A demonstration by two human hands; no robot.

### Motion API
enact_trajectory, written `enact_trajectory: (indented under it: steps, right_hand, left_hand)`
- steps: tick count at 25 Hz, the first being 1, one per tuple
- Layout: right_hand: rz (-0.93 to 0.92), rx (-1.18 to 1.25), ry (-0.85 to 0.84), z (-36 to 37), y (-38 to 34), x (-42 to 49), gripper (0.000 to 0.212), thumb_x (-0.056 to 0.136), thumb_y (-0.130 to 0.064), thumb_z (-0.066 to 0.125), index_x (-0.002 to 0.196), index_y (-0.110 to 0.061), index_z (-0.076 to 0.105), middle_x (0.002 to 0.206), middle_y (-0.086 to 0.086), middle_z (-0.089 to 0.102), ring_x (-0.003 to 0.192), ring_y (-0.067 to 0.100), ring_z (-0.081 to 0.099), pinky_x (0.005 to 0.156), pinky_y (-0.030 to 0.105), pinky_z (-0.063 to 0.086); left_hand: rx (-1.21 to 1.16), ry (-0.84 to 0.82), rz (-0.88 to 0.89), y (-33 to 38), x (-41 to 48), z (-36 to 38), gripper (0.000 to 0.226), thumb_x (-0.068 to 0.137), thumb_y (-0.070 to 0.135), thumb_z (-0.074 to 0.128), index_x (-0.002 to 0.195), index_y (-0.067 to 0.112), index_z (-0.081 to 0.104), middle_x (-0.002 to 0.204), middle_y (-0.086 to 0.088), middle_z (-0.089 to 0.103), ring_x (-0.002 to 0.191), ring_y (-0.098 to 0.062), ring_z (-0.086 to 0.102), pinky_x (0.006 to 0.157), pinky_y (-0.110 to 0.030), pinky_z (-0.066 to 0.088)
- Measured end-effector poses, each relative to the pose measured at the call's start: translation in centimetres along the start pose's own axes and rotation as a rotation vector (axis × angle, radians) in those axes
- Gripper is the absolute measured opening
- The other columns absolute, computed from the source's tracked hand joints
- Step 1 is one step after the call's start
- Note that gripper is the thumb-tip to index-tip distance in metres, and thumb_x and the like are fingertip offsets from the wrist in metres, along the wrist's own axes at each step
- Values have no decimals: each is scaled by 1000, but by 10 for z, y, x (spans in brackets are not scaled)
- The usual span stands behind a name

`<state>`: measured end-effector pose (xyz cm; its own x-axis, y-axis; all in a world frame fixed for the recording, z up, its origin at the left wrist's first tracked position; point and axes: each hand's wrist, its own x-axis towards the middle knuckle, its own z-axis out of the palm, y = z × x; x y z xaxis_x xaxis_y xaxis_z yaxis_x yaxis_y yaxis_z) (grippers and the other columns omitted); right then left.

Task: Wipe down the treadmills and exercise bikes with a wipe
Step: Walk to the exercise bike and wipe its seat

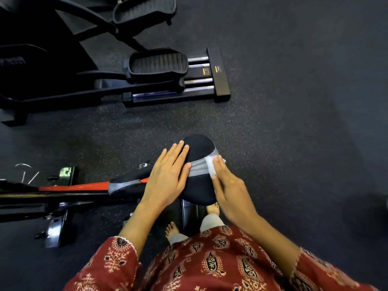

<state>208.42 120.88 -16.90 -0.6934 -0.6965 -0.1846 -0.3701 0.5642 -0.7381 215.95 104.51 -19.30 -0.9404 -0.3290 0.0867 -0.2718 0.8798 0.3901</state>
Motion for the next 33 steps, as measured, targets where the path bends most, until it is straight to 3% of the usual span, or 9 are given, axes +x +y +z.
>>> enact_trajectory:
  steps: [3, 7, 11, 13, 17, 22, 27, 30, 33]
  right_hand:
    - [112, -34, 0, 8, -7, 23, 52, 105, -25, 28, 153, -10, 12, 160, 7, 14, 140, 26, 32, 112, 39, 29]
    - [-119, -489, 135, 16, 8, -26, 50, 104, -32, 17, 145, -13, 39, 151, 4, 39, 139, 23, 36, 112, 66, 16]
    - [-107, -443, 105, 17, 2, 12, 53, 101, -29, 19, 147, -9, 34, 155, 8, 29, 145, 21, 18, 118, 37, -7]
    - [-183, -397, 61, 33, -17, 27, 52, 98, -24, 26, 143, -3, 39, 152, 13, 34, 143, 26, 26, 117, 31, 1]
    - [-494, -511, -33, 29, 7, -2, 47, 101, -23, 30, 142, -6, 43, 150, 10, 39, 141, 23, 33, 115, 38, 24]
    - [-113, -324, 56, 24, -11, 35, 55, 100, -31, 17, 149, -9, 29, 158, 6, 21, 147, 23, 11, 120, 39, 10]
    - [-484, -463, -12, 21, 5, -4, 46, 102, -25, 28, 144, -11, 41, 152, 5, 35, 143, 21, 26, 117, 34, 16]
    - [-217, -260, -3, 5, 6, 9, 45, 106, -25, 23, 150, -31, 16, 158, -8, 8, 147, 11, 4, 120, 32, 6]
    - [-20, -246, 22, 15, -16, 60, 46, 106, -21, 24, 151, -13, 21, 161, 3, 8, 147, 24, 2, 119, 37, 3]
  left_hand:
    - [9, 5, 2, -1, 0, 2, 53, 98, 35, 33, 138, 3, 47, 144, -16, 44, 132, -31, 43, 113, -34, 19]
    - [14, 12, 13, -3, -6, -1, 52, 98, 36, 34, 137, 4, 48, 144, -15, 45, 133, -30, 43, 113, -35, 20]
    - [28, 28, 4, -12, -16, -7, 50, 98, 36, 35, 136, 6, 51, 142, -12, 48, 130, -27, 47, 112, -39, 27]
    - [53, 49, -12, -17, -22, -11, 49, 98, 34, 35, 134, 6, 53, 139, -13, 51, 127, -26, 50, 110, -38, 30]
    - [106, 64, 26, -25, -32, -15, 51, 97, 36, 37, 134, 4, 52, 137, -16, 52, 123, -30, 53, 109, -38, 28]
    - [110, 63, 13, -25, -32, -12, 52, 97, 38, 38, 133, 4, 53, 136, -16, 53, 122, -31, 54, 108, -38, 29]
    - [98, 74, 44, -27, -35, -14, 52, 95, 36, 40, 134, 3, 52, 136, -17, 53, 123, -30, 53, 108, -38, 29]
    - [83, 105, 20, -25, -32, -14, 49, 95, 33, 40, 131, 3, 55, 133, -17, 55, 119, -30, 56, 107, -38, 30]
    - [109, 119, -13, -23, -31, -15, 48, 95, 33, 39, 128, 4, 58, 127, -15, 60, 113, -29, 60, 103, -41, 39]
